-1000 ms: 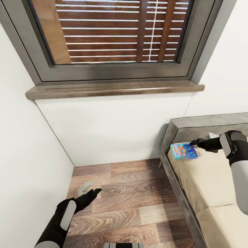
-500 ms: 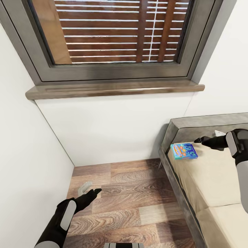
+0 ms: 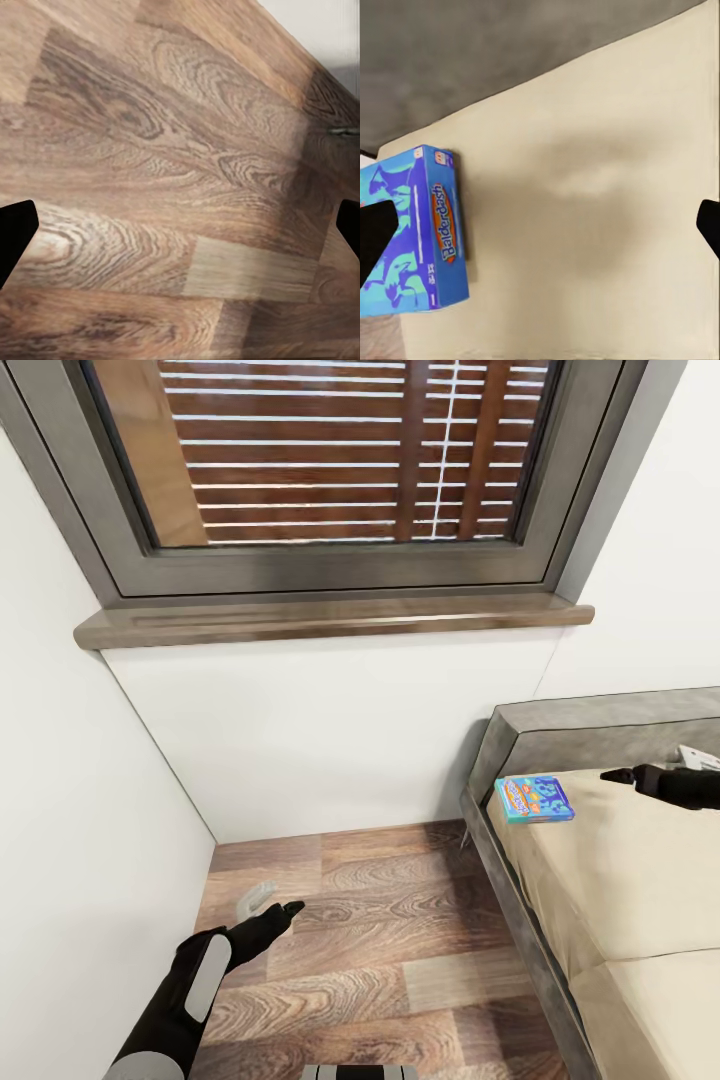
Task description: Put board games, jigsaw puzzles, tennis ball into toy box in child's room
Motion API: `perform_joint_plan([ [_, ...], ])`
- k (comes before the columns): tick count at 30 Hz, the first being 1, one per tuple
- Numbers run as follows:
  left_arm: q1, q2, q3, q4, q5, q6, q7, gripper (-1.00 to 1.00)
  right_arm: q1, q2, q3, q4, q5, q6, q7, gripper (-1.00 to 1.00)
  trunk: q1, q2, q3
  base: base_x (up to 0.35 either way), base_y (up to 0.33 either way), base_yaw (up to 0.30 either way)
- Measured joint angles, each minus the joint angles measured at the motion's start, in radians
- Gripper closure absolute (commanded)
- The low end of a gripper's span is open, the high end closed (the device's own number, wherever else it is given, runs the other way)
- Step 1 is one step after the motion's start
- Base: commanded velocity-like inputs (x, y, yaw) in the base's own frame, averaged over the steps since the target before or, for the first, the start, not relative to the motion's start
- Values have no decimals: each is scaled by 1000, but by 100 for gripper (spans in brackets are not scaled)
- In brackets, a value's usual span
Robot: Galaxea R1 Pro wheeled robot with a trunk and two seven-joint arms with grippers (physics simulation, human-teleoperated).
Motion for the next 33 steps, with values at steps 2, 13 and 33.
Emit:
perform_joint_plan([
  [2, -1, -1, -5, -1, 0, 0, 0, -100, 17, -7, -18, -15, 0, 0, 18, -100, 0, 0, 0, 0, 0, 0],
  [13, -3, -4, -26, -7, 0, 0, -40, -100, 144, -24, -167, -119, 0, -32, 79, -100, 0, 0, 0, 0, 0, 0],
  [33, -2, -6, -30, -8, 0, 0, -93, -100, 170, -16, -189, -185, 1, -56, 83, -100, 0, 0, 0, 0, 0, 0],
])
